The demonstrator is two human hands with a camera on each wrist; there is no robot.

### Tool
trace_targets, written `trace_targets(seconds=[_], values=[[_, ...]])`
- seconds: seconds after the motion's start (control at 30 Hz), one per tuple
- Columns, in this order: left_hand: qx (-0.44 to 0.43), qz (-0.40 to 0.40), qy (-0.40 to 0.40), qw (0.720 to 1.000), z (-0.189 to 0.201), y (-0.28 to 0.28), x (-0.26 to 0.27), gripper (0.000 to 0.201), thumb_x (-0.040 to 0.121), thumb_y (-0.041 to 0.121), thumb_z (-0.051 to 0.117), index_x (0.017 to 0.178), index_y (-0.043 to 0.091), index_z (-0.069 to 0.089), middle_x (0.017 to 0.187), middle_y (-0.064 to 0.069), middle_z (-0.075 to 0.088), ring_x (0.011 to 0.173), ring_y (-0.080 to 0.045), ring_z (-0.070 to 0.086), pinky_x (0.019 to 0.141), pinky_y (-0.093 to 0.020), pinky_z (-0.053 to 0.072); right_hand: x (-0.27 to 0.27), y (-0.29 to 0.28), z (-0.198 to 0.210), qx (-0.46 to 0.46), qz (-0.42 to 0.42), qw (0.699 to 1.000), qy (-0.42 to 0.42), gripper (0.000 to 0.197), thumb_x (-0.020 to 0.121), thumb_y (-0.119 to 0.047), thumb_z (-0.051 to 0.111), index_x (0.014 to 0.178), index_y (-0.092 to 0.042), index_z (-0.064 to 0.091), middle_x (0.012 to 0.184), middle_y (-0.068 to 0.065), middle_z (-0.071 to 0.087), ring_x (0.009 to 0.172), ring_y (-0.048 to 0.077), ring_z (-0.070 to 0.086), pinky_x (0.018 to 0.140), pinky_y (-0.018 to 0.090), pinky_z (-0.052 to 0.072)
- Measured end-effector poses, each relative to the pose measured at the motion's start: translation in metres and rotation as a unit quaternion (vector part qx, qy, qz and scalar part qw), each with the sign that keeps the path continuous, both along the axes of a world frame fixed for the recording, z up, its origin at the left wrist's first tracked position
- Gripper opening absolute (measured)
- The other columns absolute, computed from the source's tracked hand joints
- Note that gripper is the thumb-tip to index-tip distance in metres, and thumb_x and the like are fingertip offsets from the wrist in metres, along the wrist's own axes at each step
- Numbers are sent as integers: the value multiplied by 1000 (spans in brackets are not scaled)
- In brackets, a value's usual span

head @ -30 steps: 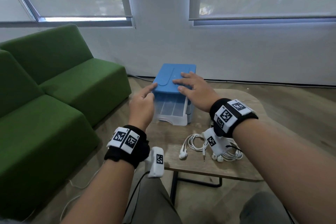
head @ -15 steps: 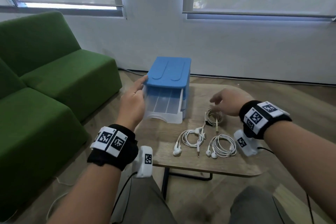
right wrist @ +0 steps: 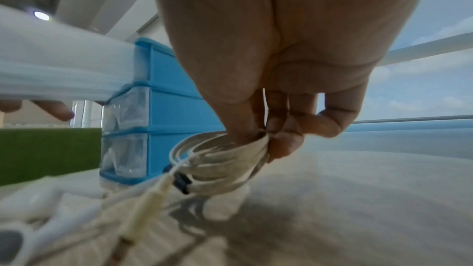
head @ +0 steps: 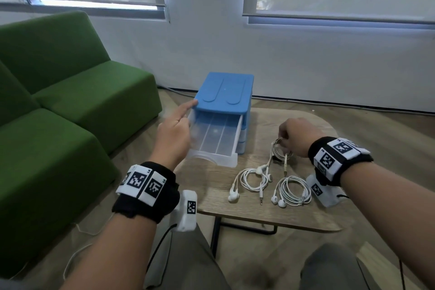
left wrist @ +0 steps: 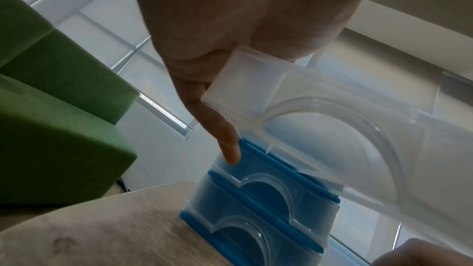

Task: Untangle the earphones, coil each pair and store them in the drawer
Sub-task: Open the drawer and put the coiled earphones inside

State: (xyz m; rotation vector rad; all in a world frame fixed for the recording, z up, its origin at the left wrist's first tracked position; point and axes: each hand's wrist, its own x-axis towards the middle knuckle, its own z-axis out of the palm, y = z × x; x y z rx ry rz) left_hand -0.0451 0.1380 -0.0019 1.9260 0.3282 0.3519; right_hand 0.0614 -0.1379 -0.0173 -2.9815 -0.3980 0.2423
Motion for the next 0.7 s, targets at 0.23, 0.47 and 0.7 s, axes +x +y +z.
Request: trace_targets(seconds=[0.23,0.47,0.7], values=[[-16,4,6,1000,4,-1,-2,60,99,9,33,130,47,66,65,6,54,59,-14,46,64,-43,55,0,-5,38,57,28,997,-46,15,91,-19,71,77,-20,67,81,3,68,85,26,64,74,31,46],[-26,-3,12,1000,7,0,-4,59,101,8,33,133,46,64,72,1,56,56,-10,48,64,-42,55,-6,8,98,105,67,983,-133,12,91,-20,72,79,-16,72,74,1,63,82,25,54,75,28,35],[-16,-18,15,1000,10,0,-7,58,102,9,32,136,46,61,72,5,56,51,-4,48,58,-34,48,-31,43,164,155,117,966,-168,6,87,-15,73,86,-11,76,79,6,71,76,21,60,70,27,37]])
